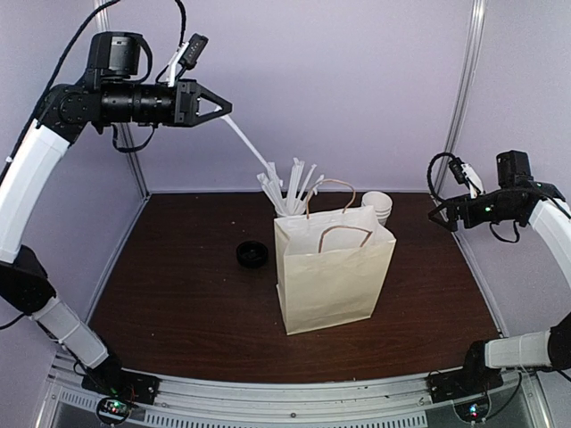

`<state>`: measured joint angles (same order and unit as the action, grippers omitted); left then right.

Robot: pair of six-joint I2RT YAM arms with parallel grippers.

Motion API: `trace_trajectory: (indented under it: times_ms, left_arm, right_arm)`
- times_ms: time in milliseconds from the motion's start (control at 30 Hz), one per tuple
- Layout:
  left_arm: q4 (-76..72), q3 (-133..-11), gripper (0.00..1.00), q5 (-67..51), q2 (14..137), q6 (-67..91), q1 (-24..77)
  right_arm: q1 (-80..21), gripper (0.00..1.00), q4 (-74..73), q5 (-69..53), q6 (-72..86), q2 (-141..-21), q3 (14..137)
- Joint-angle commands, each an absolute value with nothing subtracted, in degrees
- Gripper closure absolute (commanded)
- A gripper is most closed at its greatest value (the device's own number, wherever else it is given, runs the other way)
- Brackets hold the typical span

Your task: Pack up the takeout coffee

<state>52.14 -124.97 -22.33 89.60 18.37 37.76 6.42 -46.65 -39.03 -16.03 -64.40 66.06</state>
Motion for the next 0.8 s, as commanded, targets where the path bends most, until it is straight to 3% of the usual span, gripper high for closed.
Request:
trace_trajectory:
  times_ms: [0,267,433,767]
  left_arm:
    - [53.13,-119.37,1.00,-29.18,82.86,17.72,39.30]
    - [53.09,-112.17,1.00,-34.42,75.66,20.47,39.73]
    - [49.18,-108.87,1.00,-37.44,77.13,22.38,41.79]
    - [47.61,-108.90,1.00,-31.80,85.83,20.04,46.29]
  right_arm:
    - [6.77,0.00,-45.48,-39.74,-15.49,-64.43,65.83]
    - [6.77,0.00,-45.35,-38.26,-16.27,-64.39,65.74]
    - [6.77,0.00,-45.53,-37.39,-16.64,-63.37,65.22]
    - [6.77,0.00,-45.00,-37.19,-16.68,-61.74,63.81]
